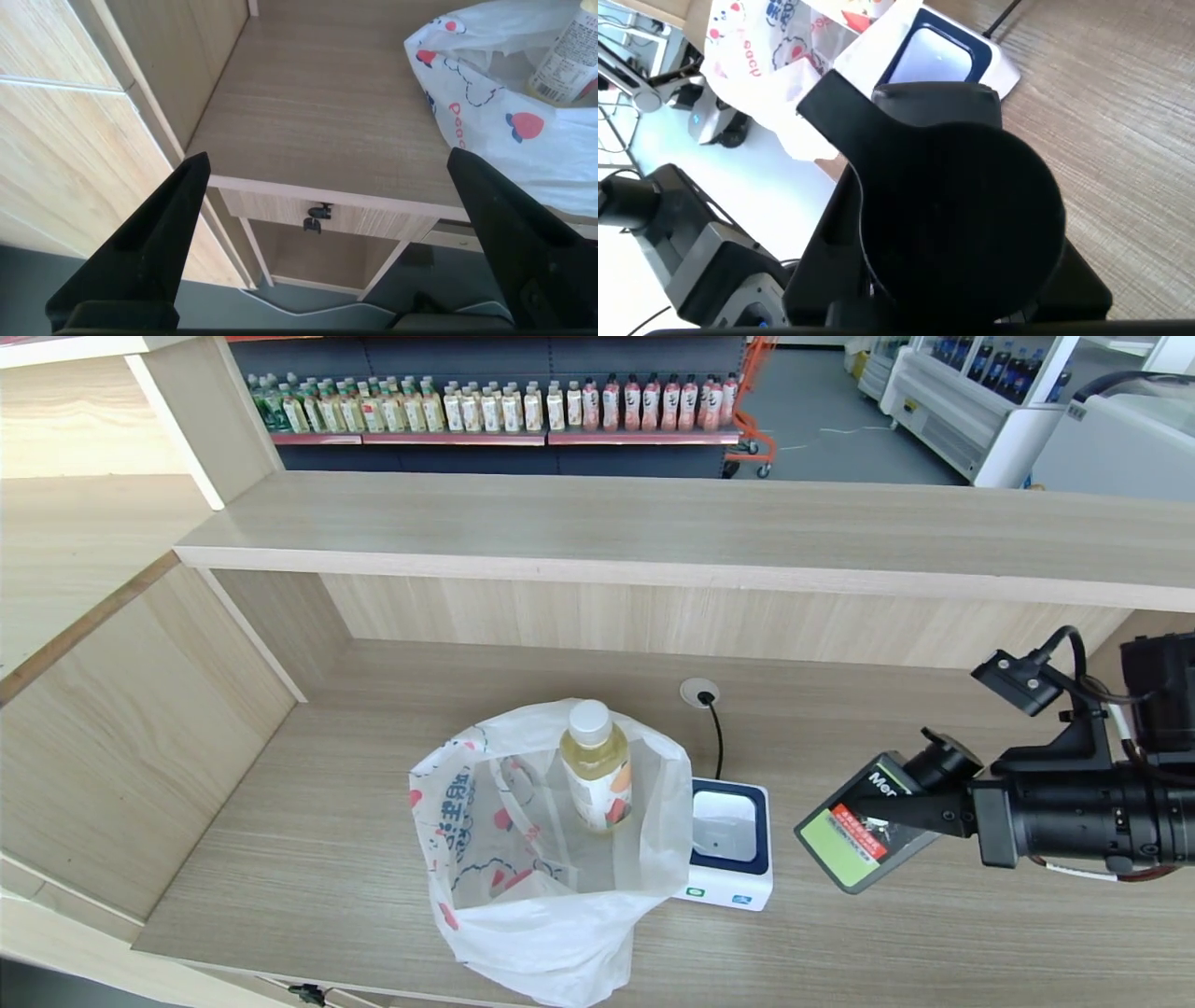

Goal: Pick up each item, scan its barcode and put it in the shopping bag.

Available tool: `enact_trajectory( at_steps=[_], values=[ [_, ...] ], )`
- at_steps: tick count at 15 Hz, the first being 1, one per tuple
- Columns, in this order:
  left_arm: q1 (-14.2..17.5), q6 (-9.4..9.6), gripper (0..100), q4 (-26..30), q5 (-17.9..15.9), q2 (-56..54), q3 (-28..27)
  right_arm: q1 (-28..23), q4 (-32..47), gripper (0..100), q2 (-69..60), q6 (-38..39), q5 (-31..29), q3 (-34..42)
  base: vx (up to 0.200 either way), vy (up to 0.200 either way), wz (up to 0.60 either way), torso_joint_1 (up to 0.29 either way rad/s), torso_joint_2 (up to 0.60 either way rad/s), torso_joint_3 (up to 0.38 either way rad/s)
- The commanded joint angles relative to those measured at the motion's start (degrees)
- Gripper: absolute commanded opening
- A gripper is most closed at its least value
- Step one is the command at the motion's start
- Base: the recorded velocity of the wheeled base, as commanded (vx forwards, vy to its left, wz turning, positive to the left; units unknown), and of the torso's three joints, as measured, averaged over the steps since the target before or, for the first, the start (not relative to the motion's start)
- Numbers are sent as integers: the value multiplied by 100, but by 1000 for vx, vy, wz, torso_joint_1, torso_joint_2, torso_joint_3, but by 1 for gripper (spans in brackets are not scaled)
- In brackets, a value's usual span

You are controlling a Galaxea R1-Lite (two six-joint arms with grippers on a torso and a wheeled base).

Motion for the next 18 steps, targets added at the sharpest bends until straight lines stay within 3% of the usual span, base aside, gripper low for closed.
enact_trajectory(
  at_steps=[1, 18],
  values=[
    [4, -2, 100, -4, 1, -2, 0, 80, -56, 0, 181, -3, 75, -8, 0, 0, 0, 0, 0, 0],
    [4, -2, 100, -4, 1, -2, 0, 616, -1163, 0, 1517, 59, 119, -316, 0, 0, 0, 0, 0, 0]
  ],
)
